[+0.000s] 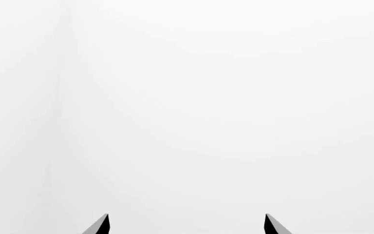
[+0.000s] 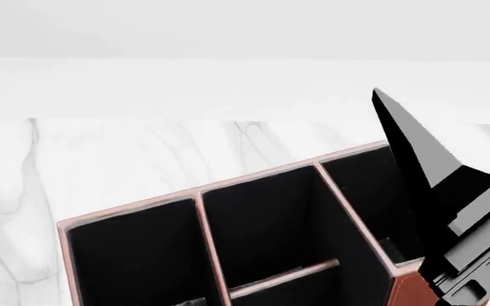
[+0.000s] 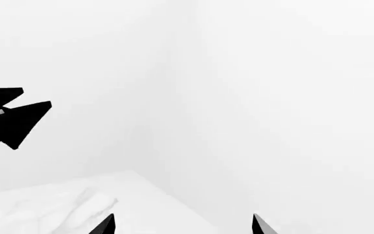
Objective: Pick up the book and place it in the front compartment of the caddy.
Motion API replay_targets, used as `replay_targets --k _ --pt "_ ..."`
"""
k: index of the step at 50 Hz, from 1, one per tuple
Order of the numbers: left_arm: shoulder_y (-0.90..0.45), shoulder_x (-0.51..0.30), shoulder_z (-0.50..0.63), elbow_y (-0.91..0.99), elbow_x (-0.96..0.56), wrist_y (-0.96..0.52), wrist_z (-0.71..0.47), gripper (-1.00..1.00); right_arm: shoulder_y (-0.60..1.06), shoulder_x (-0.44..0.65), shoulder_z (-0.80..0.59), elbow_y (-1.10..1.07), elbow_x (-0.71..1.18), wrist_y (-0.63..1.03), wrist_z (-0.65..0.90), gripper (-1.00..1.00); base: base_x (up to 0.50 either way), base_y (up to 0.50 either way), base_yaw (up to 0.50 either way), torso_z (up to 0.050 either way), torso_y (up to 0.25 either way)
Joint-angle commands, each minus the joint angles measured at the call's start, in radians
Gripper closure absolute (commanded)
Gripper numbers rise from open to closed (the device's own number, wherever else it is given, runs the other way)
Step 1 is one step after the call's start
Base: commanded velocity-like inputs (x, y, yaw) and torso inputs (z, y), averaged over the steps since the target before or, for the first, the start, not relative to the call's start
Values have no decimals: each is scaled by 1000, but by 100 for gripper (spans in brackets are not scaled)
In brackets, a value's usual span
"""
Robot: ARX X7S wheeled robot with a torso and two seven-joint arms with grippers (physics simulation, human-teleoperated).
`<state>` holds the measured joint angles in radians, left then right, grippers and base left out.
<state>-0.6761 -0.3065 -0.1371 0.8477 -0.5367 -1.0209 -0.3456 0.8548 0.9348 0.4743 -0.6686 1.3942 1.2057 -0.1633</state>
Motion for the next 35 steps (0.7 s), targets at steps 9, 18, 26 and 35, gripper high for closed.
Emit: replay_targets --k 9,18,26,35 --pt "5 18 -32 -9 16 -3 21 -100 -76 39 -44 34 19 37 -272 -100 0 0 0 0 0" --pt "9 16 -29 -10 14 2 18 -100 -91 81 -58 29 71 72 -286 -100 0 0 0 0 0" --pt "14 15 -27 -12 10 7 14 -100 -95 120 -89 26 92 101 -283 -100 0 0 0 0 0" --pt "18 13 -24 -11 6 9 9 -100 -86 158 -144 22 73 122 -298 -100 0 0 0 0 0"
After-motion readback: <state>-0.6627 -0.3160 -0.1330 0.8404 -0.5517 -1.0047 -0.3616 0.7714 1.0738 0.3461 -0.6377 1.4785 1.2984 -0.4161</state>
